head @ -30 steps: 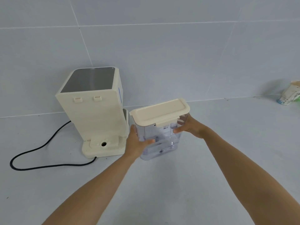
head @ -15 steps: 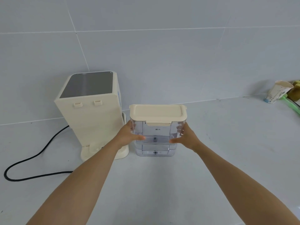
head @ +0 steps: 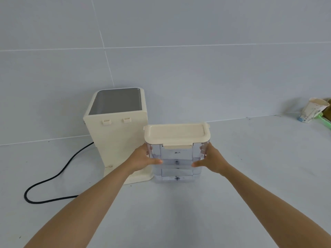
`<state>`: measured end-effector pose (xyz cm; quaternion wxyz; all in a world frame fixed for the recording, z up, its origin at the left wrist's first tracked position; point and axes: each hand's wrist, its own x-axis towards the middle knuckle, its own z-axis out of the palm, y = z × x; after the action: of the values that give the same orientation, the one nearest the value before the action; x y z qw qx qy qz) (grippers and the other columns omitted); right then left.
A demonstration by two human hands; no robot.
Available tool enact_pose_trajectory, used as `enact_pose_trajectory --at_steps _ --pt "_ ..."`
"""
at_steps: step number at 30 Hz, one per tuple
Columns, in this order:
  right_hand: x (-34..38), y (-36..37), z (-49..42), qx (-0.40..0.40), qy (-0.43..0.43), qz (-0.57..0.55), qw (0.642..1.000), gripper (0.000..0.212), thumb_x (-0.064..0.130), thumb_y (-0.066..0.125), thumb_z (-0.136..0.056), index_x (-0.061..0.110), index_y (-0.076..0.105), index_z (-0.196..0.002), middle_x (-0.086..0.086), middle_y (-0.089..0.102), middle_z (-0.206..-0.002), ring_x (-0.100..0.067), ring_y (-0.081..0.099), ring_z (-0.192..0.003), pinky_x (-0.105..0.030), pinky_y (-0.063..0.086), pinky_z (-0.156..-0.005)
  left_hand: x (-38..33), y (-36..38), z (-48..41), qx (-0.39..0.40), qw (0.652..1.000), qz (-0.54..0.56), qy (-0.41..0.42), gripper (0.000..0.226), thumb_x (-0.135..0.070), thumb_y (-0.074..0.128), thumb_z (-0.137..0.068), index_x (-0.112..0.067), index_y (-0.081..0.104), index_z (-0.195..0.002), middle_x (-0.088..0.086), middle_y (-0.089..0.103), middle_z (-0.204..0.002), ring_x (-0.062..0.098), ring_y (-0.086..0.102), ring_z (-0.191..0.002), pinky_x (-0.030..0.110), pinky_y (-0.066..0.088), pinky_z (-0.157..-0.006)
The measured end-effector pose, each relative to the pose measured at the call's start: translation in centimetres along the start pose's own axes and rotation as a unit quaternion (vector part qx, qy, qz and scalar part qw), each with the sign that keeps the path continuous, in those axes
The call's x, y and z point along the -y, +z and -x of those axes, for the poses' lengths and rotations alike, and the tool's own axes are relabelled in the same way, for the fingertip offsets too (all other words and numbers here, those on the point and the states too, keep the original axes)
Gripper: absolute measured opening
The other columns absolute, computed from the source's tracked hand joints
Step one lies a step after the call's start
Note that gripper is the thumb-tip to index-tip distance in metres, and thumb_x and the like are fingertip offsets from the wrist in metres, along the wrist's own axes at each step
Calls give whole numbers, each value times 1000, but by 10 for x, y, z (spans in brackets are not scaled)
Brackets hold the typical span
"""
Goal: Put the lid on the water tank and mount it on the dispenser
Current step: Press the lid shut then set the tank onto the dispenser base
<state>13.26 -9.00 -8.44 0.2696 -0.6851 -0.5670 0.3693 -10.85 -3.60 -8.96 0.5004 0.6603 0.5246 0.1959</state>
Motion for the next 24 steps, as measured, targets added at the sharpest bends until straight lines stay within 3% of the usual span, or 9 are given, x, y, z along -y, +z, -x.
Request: enact_pose_trajectory --at_steps 10,14,17,20,24 --pt "90 -9 8 23 -40 22 999 78 10 82 -60 9 37 -123 -8 48 -113 -23 48 -104 -28 38 -86 -33 -65 49 -80 995 -8 68 50 -25 74 -71 -25 47 -114 -5 56 -114 19 52 -116 36 39 -105" --pt "113 -6 6 24 -62 -5 998 62 6 81 -60 19 38 -101 -3 48 -98 -24 51 -101 -31 42 -88 -44 -87 60 -82 994 -7 73 40 -25 74 -70 -32 50 -101 -9 63 -101 14 58 -104 28 43 -95" --pt "120 -2 0 21 -60 -13 998 65 9 82 -60 14 38 -108 2 47 -90 -21 47 -95 -29 38 -82 -53 -100 67 -86 994 -4 72 31 -16 70 -76 -27 49 -95 -7 62 -96 7 53 -91 21 40 -82" --pt "139 10 -9 36 -61 -15 997 73 14 83 -59 10 40 -117 3 47 -91 -21 47 -95 -30 39 -81 -56 -126 78 -101 993 -15 50 42 -20 72 -73 -9 53 -109 -4 57 -96 13 52 -101 25 41 -88" --pt "166 27 -21 50 -63 -12 997 88 30 87 -43 6 44 -117 3 55 -94 -22 51 -97 -30 46 -82 -58 -150 88 -117 992 2 41 41 -13 67 -78 -25 46 -110 -10 55 -90 14 51 -97 24 46 -81"
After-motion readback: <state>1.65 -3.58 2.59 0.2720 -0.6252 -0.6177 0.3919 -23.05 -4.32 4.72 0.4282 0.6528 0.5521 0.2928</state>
